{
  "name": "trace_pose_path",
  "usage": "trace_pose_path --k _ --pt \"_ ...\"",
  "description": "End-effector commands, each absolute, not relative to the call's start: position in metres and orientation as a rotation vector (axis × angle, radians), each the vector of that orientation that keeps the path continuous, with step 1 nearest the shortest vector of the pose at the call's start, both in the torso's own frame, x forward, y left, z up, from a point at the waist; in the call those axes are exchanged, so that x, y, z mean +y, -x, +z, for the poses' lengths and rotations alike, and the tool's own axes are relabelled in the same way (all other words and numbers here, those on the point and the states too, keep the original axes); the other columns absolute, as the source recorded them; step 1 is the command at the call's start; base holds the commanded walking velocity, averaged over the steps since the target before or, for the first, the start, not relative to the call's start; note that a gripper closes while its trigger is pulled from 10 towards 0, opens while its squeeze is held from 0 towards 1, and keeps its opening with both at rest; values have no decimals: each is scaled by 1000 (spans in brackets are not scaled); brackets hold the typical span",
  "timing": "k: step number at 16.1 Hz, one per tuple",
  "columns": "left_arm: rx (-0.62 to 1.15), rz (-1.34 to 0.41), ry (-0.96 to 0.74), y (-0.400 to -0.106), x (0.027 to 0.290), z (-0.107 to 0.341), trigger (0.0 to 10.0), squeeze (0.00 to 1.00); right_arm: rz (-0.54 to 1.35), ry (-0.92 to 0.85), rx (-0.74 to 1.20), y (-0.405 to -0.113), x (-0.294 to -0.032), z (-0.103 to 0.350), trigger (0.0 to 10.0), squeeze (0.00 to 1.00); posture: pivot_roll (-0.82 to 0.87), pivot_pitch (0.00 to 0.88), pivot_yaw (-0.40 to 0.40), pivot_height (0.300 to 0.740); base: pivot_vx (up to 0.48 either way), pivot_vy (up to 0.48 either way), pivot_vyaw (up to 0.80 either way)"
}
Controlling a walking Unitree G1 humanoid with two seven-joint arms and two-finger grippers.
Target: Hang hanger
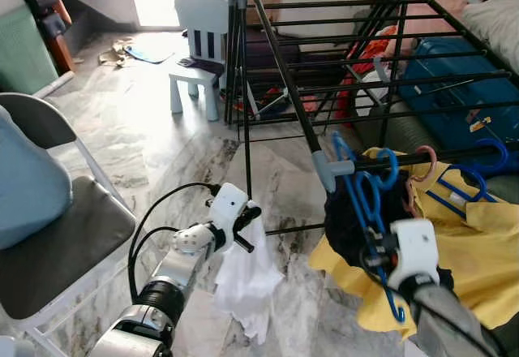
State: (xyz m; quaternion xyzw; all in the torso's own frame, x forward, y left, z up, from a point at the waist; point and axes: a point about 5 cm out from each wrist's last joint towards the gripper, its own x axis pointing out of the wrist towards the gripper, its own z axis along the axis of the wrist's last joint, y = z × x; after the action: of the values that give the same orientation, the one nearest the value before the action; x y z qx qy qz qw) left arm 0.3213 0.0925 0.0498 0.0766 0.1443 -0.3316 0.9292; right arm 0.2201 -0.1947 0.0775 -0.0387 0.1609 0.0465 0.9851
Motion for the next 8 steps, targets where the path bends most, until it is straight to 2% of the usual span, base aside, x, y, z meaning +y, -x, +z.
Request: trace_pose_path --k 1,2,3,8 --pt "240 -679 -165 -326 90 60 10000 0 91 73 289 -219 -193 84 3961 0 -23 0 -46 740 0 0 0" --pt "235 -670 -156 -328 90 63 10000 0 95 61 309 -211 -188 79 10000 0 -28 0 -45 740 0 0 0" --pt "234 -669 -154 -328 90 63 10000 0 92 55 314 -209 -187 78 10000 0 -27 0 -43 740 0 0 0" --pt "235 -676 -161 -326 88 62 10000 0 95 41 324 -208 -178 76 10000 0 -22 0 -44 740 -310 0 0"
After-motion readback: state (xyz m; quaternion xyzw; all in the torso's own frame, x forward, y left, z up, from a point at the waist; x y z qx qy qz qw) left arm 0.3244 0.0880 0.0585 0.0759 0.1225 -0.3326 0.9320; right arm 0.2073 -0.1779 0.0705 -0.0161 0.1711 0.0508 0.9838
